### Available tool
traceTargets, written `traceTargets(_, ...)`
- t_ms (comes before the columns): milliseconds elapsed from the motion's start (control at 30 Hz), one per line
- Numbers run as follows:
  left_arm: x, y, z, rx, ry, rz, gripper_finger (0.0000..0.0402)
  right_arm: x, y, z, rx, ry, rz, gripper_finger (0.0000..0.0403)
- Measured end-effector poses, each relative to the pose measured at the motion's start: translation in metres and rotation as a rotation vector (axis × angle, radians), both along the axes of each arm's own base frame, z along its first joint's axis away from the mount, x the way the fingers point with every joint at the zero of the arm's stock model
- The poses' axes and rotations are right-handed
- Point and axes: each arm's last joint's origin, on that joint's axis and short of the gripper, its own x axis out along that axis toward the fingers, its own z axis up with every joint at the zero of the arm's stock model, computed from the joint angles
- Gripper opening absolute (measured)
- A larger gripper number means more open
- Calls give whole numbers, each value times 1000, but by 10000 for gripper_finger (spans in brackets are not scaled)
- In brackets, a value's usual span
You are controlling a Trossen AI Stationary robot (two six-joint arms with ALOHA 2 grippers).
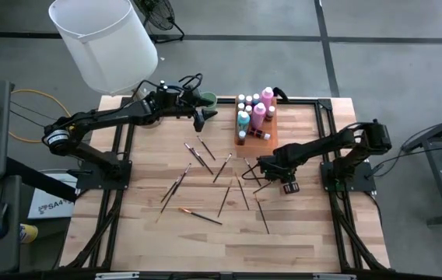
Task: Pick & Place Paint Supplies
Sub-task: Put the yellow paint brush into the green cup
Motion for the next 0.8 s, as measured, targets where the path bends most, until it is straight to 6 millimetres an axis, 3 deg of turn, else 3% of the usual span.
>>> traceTargets(400, 0, 0, 0, 0, 0, 0, 232, -2, 1, 0, 23, 18, -112, 10)
traceTargets(800, 0, 0, 0, 0, 0, 0, 232, 7, 2, 14, 15, 45, -209, 3)
